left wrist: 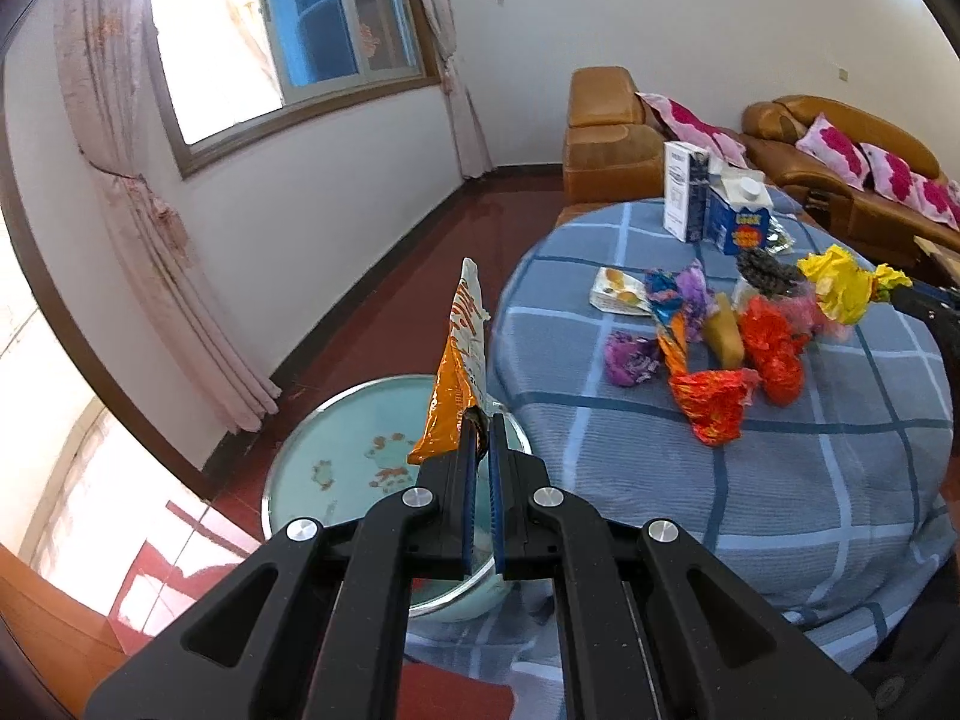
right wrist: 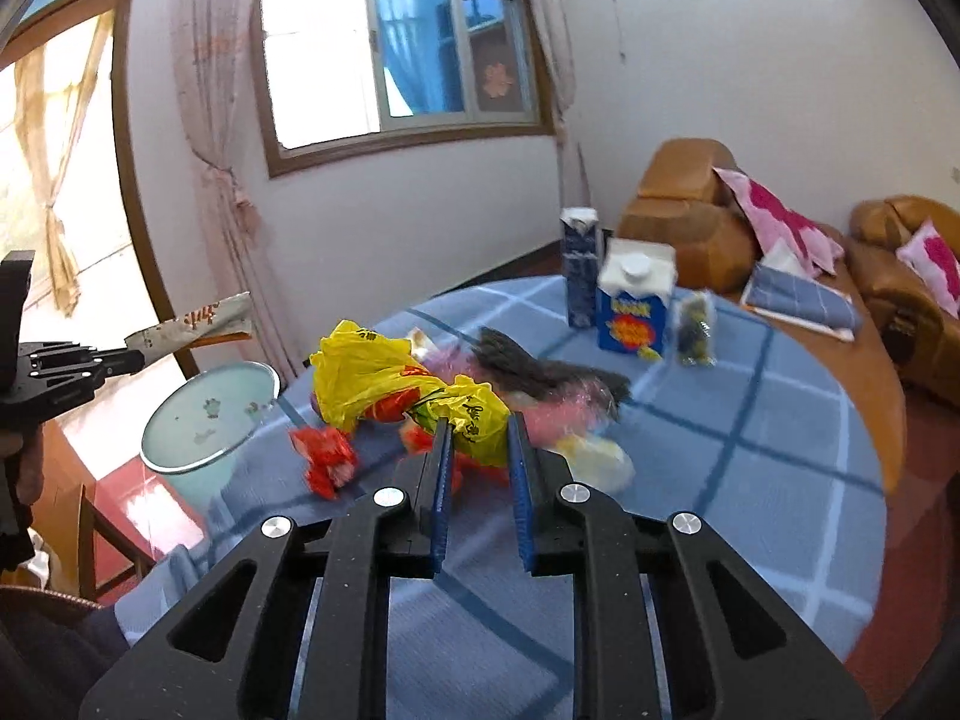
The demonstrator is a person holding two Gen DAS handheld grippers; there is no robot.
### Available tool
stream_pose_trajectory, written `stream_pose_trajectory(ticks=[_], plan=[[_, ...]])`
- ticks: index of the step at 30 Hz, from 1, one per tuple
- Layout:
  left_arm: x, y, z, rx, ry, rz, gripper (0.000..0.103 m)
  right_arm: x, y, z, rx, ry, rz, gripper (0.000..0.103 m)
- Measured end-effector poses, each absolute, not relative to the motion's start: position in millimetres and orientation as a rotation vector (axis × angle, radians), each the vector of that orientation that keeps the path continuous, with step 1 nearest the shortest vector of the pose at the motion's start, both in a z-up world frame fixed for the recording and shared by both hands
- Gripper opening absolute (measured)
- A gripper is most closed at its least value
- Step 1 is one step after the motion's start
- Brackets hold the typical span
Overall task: Collect trash
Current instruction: 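Carry the orange wrapper and yellow bag over the blue bin with both tools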
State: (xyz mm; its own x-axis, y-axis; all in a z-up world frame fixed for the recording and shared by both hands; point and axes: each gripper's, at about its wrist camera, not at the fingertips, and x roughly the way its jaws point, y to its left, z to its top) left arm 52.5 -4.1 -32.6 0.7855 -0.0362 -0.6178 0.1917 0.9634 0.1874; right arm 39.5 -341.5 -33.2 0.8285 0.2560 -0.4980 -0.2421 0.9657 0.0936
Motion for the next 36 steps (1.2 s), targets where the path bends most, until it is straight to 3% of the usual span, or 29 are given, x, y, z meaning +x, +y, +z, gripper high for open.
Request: stream_pose_trajectory(ticks=[36], plan=[[54,84,-42,0.279,0.655,0.202,0.004,157,-159,-36,-0.182,0.556,0.548,0.018]])
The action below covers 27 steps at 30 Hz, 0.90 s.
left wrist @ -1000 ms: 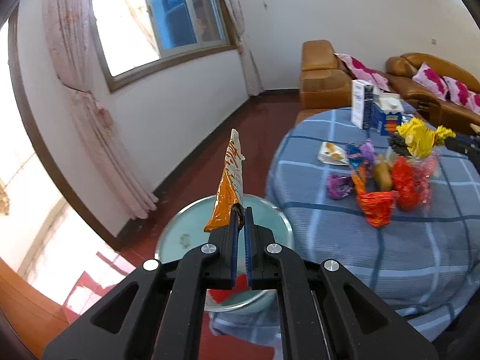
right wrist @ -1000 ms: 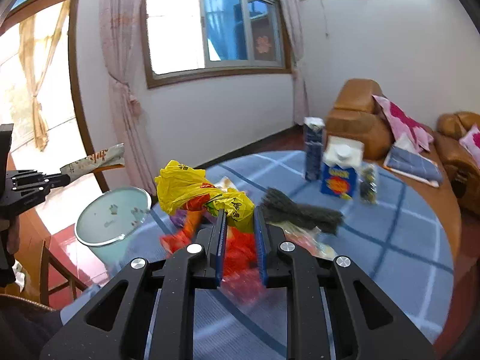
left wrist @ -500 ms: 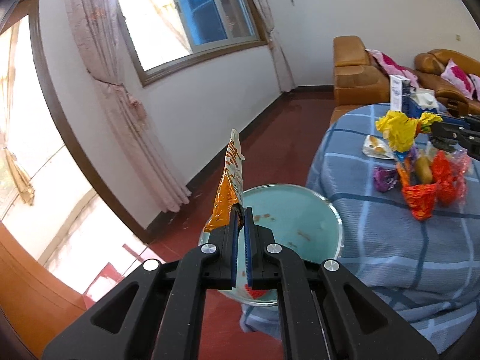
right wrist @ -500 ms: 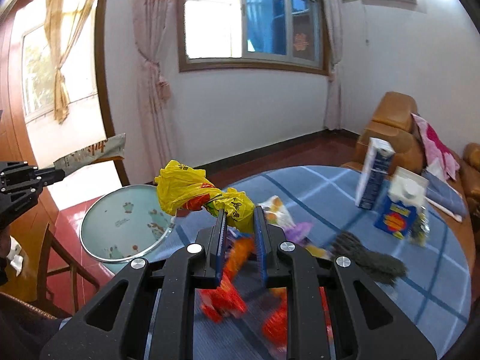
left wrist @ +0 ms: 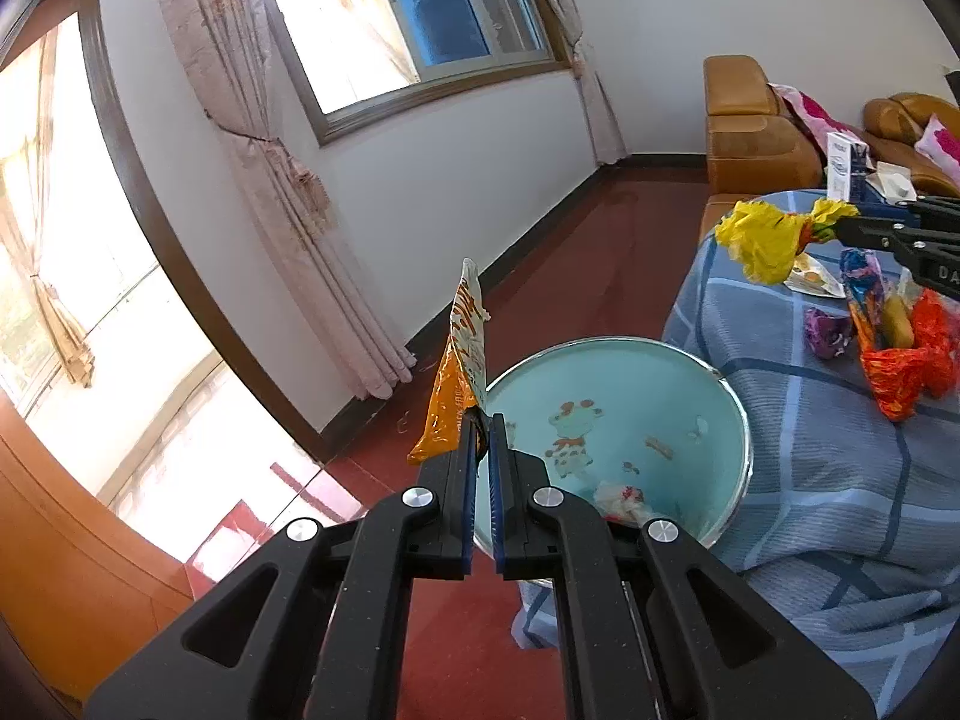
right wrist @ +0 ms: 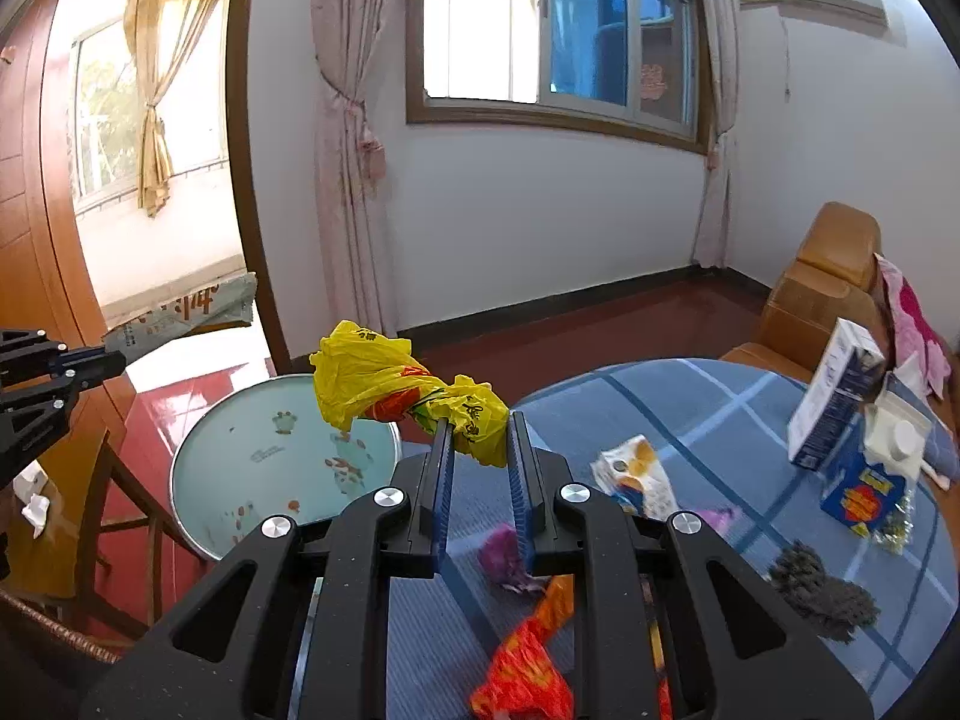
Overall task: Collect trash
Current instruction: 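Carry the orange wrapper and yellow bag over the blue bin with both tools, then open both tools to drop the wrapper and yellow bag into the bin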
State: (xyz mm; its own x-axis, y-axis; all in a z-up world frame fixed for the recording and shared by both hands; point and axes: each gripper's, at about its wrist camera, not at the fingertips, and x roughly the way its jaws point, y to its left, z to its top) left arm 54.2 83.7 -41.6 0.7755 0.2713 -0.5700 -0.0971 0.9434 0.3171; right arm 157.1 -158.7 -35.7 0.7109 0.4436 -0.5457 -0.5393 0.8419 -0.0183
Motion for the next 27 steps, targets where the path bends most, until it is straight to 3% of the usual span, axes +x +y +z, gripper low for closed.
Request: stream_pose_trajectory(ticks=[27], plan=[[62,111,-40,0.235,0.662,0.268,0.004,172,-106,-51,-0.283,0.57,0.6,0.018]])
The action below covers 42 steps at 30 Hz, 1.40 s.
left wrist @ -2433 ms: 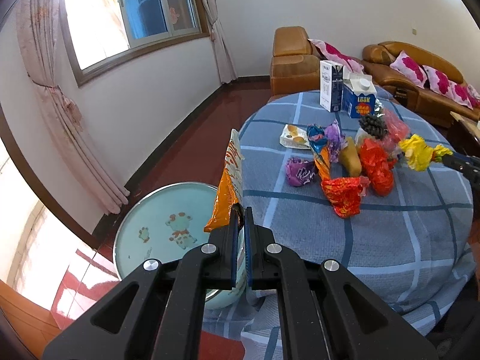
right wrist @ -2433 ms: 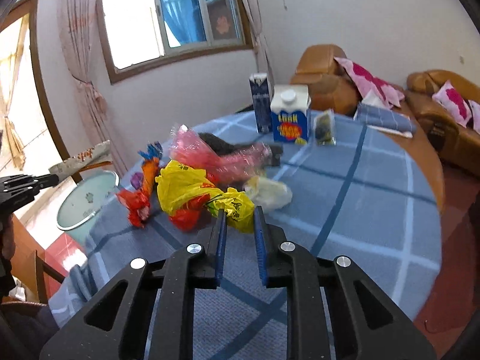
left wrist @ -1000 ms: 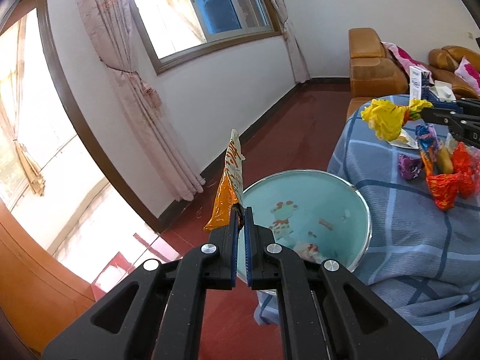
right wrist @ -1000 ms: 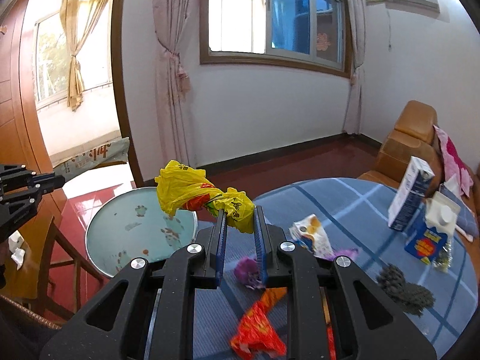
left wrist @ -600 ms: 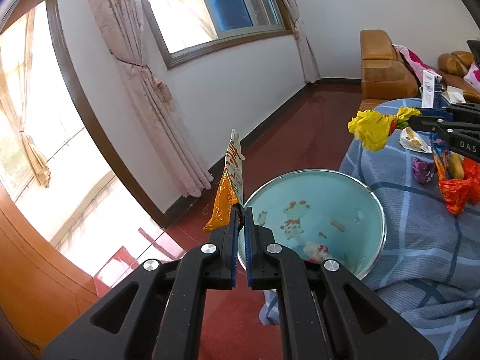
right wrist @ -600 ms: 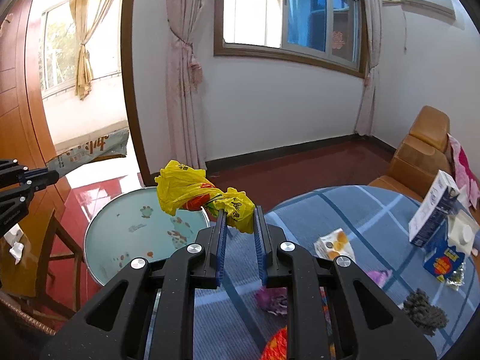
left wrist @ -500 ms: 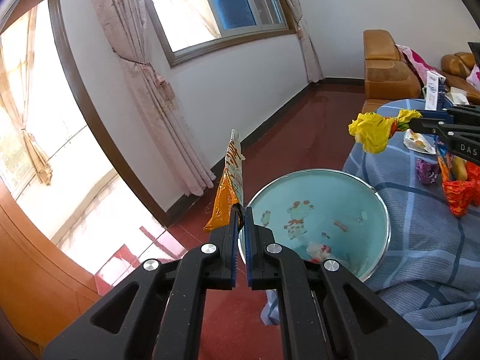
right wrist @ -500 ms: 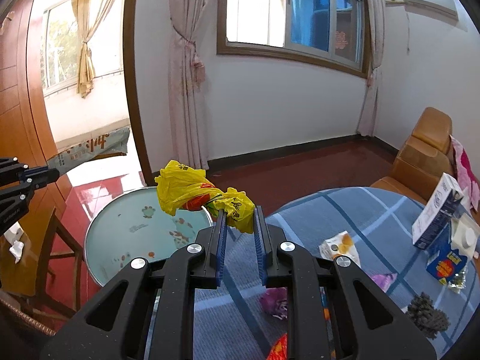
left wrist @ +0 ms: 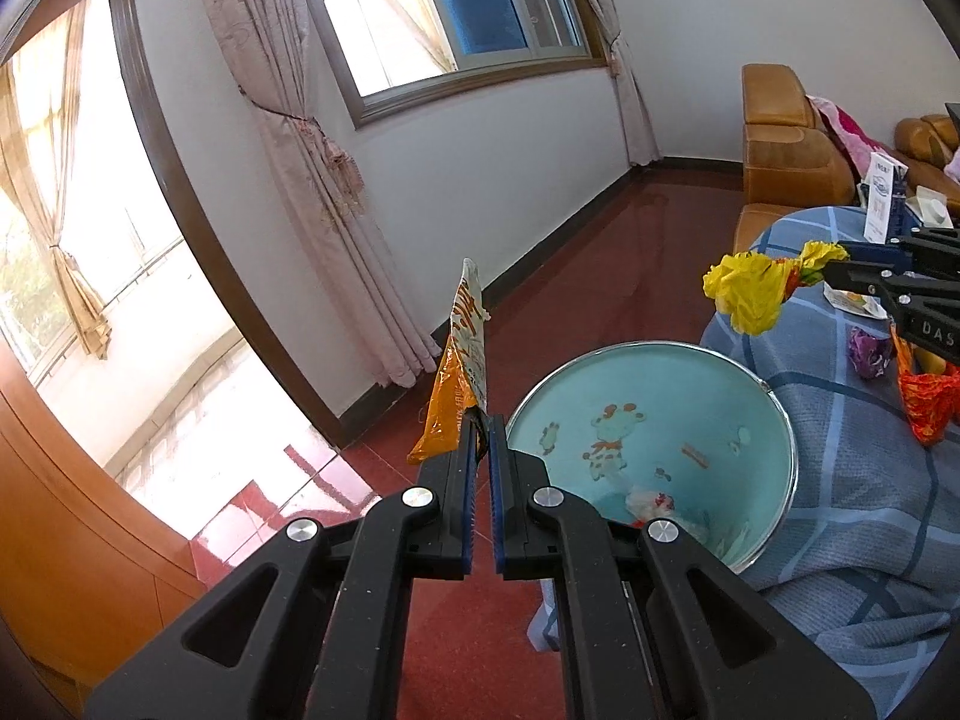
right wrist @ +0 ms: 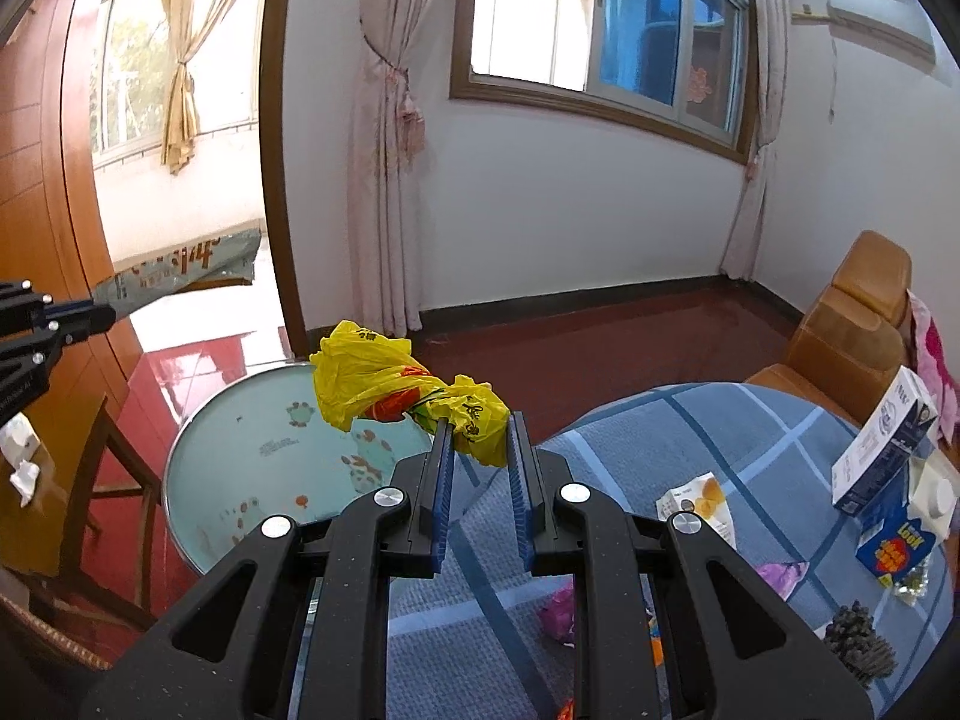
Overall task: Collect trash
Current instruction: 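Open both tools to drop the wrapper and yellow bag into the bin, then move both tools back over the table toward the remaining trash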
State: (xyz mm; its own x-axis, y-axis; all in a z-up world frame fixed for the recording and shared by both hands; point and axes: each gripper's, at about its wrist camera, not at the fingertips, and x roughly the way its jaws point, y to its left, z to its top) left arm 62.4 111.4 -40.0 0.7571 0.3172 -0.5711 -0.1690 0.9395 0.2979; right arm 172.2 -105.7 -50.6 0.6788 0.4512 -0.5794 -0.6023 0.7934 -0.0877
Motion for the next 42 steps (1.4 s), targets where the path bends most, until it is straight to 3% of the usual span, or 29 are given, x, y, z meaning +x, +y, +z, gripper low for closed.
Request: stream_pose_trajectory(ticks=[23,27,29,31,35,39,42], plan=[[63,100,-44,0.24,0.679,0.207,0.005,168,-97,-53,-0.332,0.58,0.618,0.02],[66,90,-49,0.238,0.688,0.166,0.009,166,-90,-59,-0.355,0.602,0.637,0.027],[66,85,-52,0.24,0.691,0.146,0.017,166,-89,-63,-0.361,0.612,0.637,0.036],[65,82,-52,0.24,0.685,0.14,0.028,166,-88,-65,-0.362,0.619,0.636,0.037],[64,82,-51,0.241,0.684,0.142,0.03,166,-94,-64,-0.347,0.621,0.626,0.038],[64,84,-52,0.235,0.683,0.153,0.044,161,-104,-61,-0.341,0.612,0.599,0.04],[63,82,-54,0.236,0.686,0.144,0.045,151,-122,-58,-0.336,0.598,0.557,0.042]])
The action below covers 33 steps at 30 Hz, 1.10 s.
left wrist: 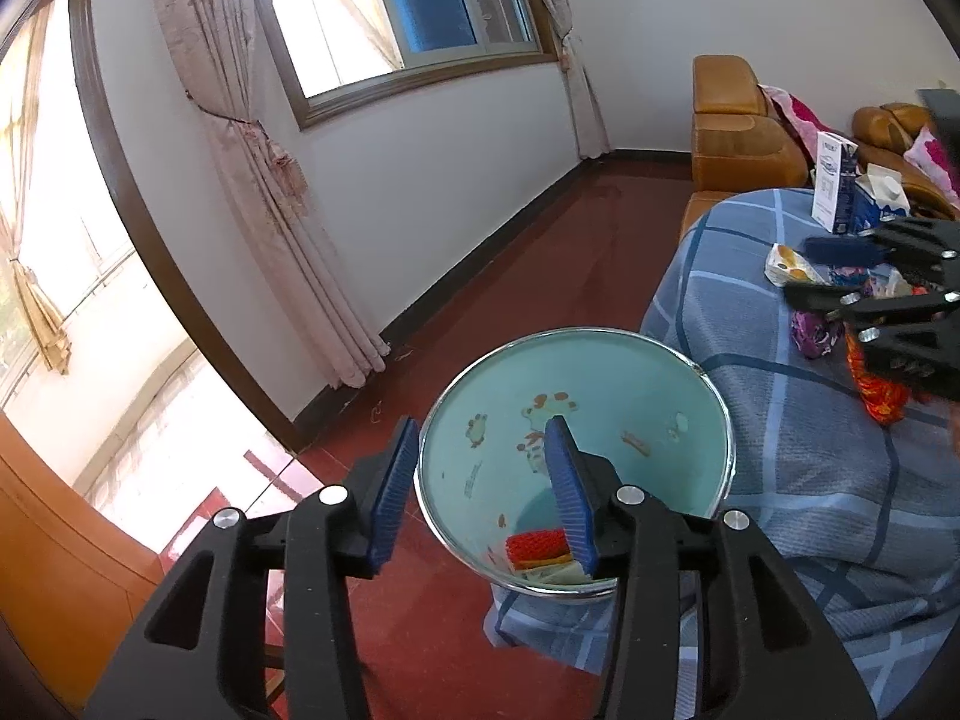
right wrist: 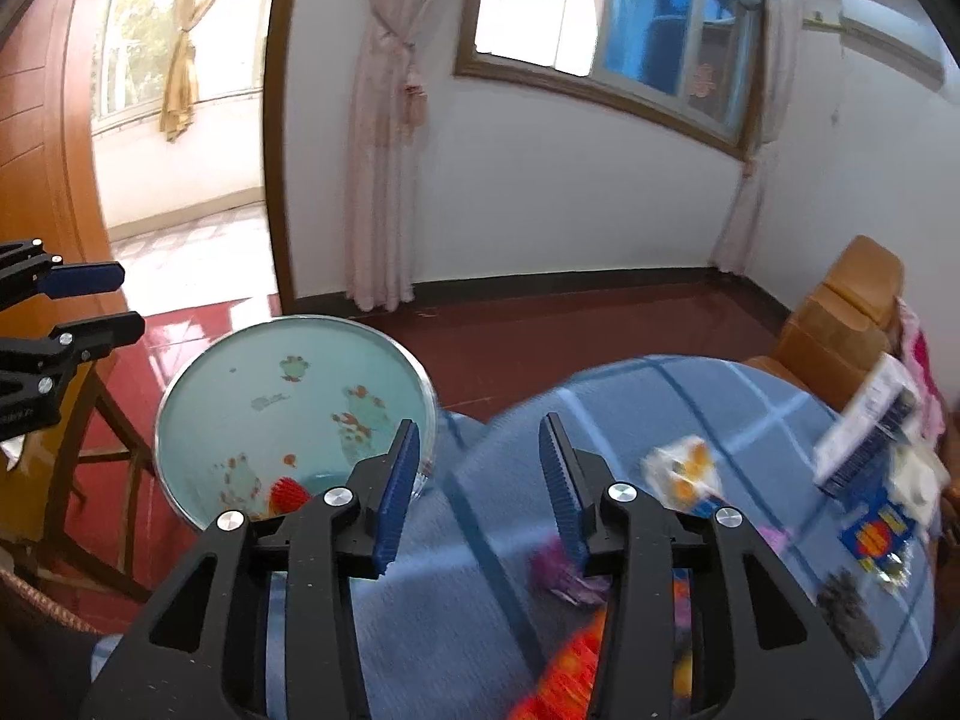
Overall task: Collect trash
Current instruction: 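Move both tools back over the table toward the remaining trash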
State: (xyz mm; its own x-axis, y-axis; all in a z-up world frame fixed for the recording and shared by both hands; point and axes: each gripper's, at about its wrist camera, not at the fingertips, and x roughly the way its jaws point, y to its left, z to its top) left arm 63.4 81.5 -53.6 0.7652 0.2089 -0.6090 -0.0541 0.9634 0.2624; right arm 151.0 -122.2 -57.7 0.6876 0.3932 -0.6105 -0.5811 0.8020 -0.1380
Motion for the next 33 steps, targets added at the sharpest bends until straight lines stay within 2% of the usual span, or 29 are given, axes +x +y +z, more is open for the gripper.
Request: stream_pose_trajectory(ticks=[6,14,17,19,22,25,29,33], plan=[[63,59,-63,0.255,0.703,0.093,0.049,117,-225,-36,-0.218,0.567,0.363,0.05],[71,-10,-70,0.306,0.699,-0.034,0.05,90,-352,-50,-0.061,0.614,0.07,0.052],[73,-39,-68,0.307,0.69,-0.083,0.053,81,-377,-66,-0.02,0.644,0.026,0.052],[74,-57,-66,0.303,0.679,-0.108,0.061,73,-388,-75,-0.004,0.656,0.006,0.052],[73,-88,-65,0.302,0.668,-0.157,0.062,63,-399,-82,0.022,0.66,-0.015,0.054],[73,-115,-68,0.311,0.663,-0.176,0.076,56,-411,-84,0.053,0.652,-0.035,0.055],[76,-150,-82,0.343,0.674,-0.206,0.078,49,-421,-87,0.086,0.642,-0.052,0.06],[89,-155,-105,0.405,0.729,-0.164,0.078,47,-425,-91,0.101,0.644,-0.047,0.06]])
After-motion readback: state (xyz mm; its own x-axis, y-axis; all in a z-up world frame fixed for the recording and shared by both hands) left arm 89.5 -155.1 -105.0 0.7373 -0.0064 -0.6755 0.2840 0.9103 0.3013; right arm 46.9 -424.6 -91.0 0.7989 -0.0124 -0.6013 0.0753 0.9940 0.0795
